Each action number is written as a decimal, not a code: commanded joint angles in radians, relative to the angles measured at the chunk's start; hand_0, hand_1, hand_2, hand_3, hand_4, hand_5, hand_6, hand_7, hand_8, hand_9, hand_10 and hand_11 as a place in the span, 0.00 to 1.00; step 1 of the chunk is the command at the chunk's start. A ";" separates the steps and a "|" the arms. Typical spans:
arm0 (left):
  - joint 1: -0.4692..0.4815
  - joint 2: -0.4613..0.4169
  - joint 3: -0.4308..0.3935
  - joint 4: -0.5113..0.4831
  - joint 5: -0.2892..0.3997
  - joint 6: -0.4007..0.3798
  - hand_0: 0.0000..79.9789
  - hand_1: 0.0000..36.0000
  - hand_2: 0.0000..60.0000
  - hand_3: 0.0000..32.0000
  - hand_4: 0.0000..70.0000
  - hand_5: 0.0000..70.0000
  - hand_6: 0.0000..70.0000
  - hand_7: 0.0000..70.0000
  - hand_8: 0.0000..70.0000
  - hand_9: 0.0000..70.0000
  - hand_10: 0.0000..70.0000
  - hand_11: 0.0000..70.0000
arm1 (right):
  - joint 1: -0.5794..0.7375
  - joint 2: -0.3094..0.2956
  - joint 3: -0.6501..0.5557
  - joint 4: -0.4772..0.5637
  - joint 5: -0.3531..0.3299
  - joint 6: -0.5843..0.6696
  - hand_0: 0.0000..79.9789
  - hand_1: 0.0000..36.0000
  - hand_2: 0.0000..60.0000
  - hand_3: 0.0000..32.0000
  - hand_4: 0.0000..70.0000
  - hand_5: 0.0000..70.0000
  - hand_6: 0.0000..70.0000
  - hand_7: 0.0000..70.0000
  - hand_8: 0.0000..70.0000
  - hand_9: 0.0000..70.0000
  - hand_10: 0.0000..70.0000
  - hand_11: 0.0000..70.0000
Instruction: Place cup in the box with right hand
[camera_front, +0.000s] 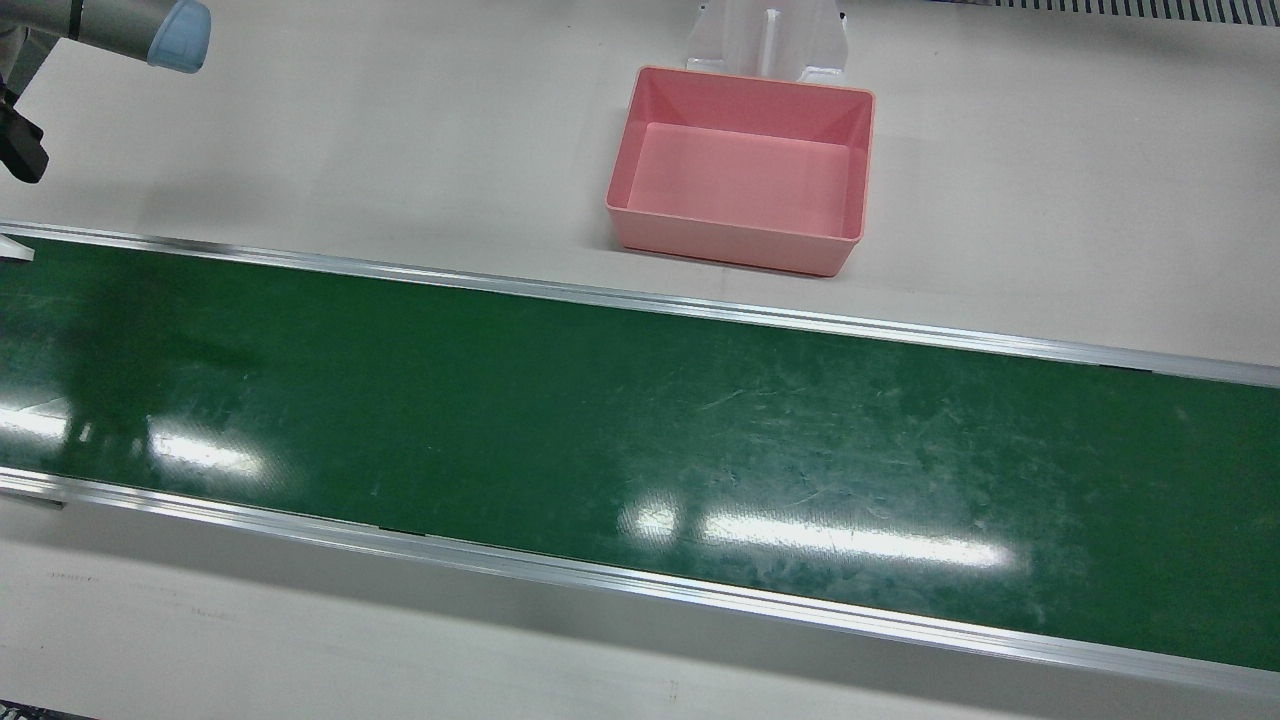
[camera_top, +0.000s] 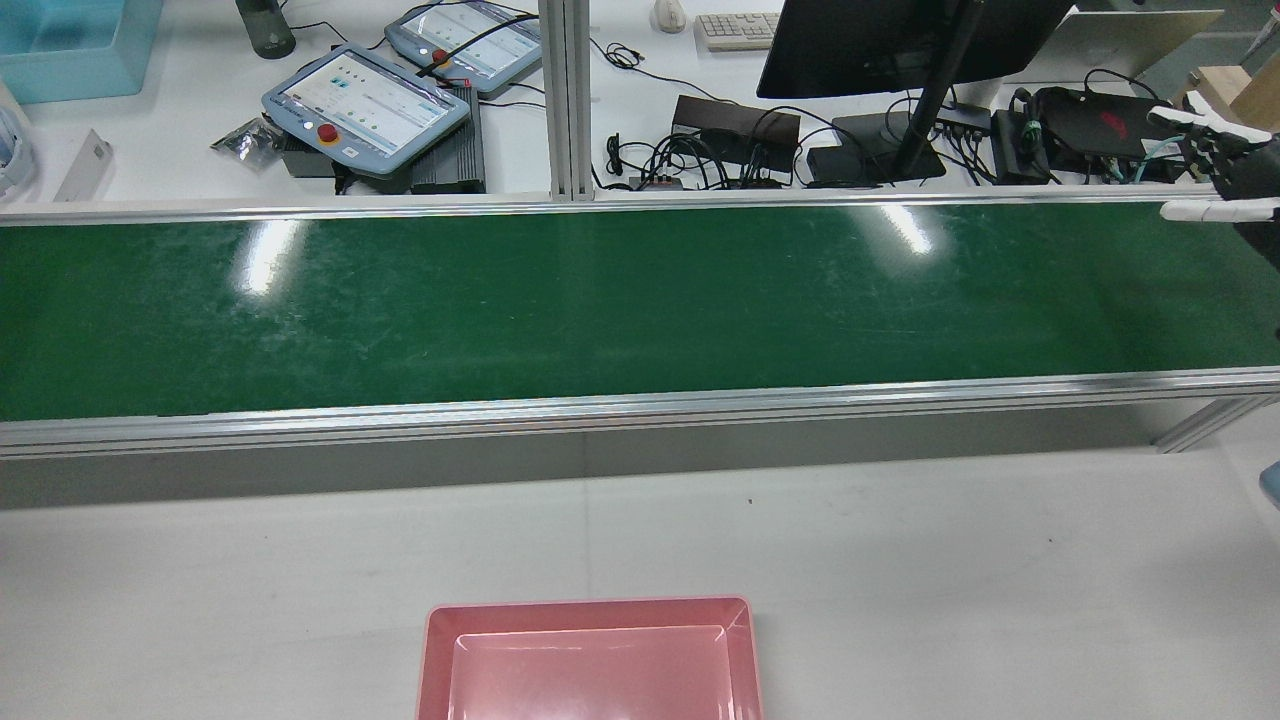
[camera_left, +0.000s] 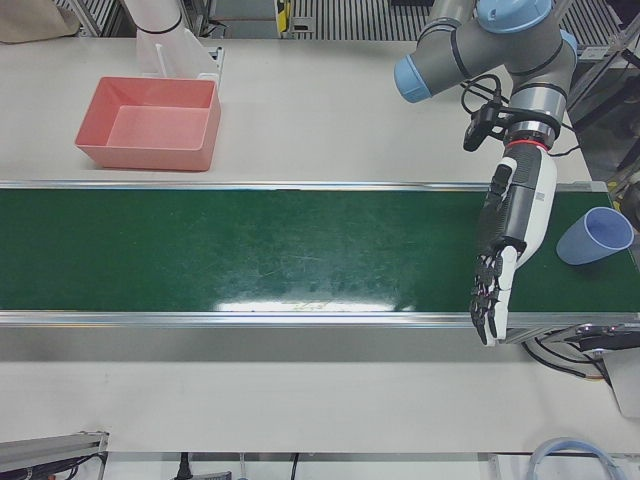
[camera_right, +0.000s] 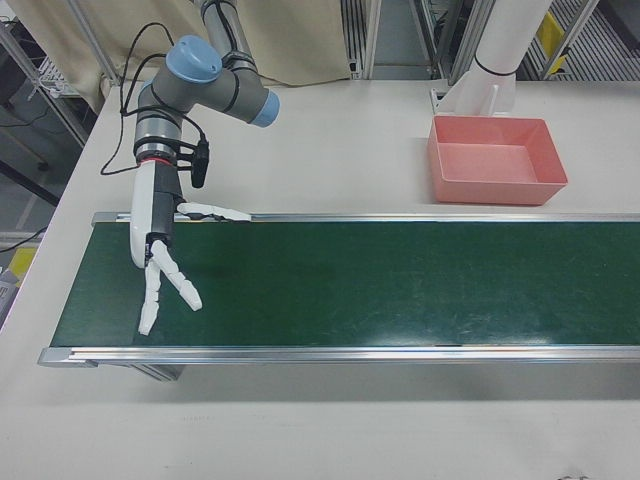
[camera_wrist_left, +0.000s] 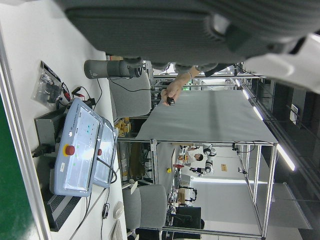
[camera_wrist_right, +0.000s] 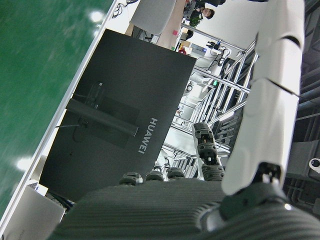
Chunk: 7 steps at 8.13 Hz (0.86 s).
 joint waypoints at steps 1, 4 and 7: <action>0.000 -0.001 -0.001 0.002 0.000 0.000 0.00 0.00 0.00 0.00 0.00 0.00 0.00 0.00 0.00 0.00 0.00 0.00 | -0.054 0.016 -0.018 0.024 0.012 0.225 0.64 0.57 0.14 0.00 0.05 0.08 0.04 0.02 0.00 0.00 0.01 0.05; 0.000 -0.001 -0.003 0.003 0.000 0.000 0.00 0.00 0.00 0.00 0.00 0.00 0.00 0.00 0.00 0.00 0.00 0.00 | -0.099 0.010 -0.021 0.027 0.012 0.251 0.60 0.44 0.12 0.00 0.05 0.06 0.04 0.07 0.00 0.00 0.00 0.02; 0.000 -0.001 -0.003 0.003 0.000 0.000 0.00 0.00 0.00 0.00 0.00 0.00 0.00 0.00 0.00 0.00 0.00 0.00 | -0.117 0.019 -0.020 -0.012 0.015 0.281 0.60 0.47 0.16 0.00 0.06 0.06 0.04 0.08 0.00 0.00 0.00 0.03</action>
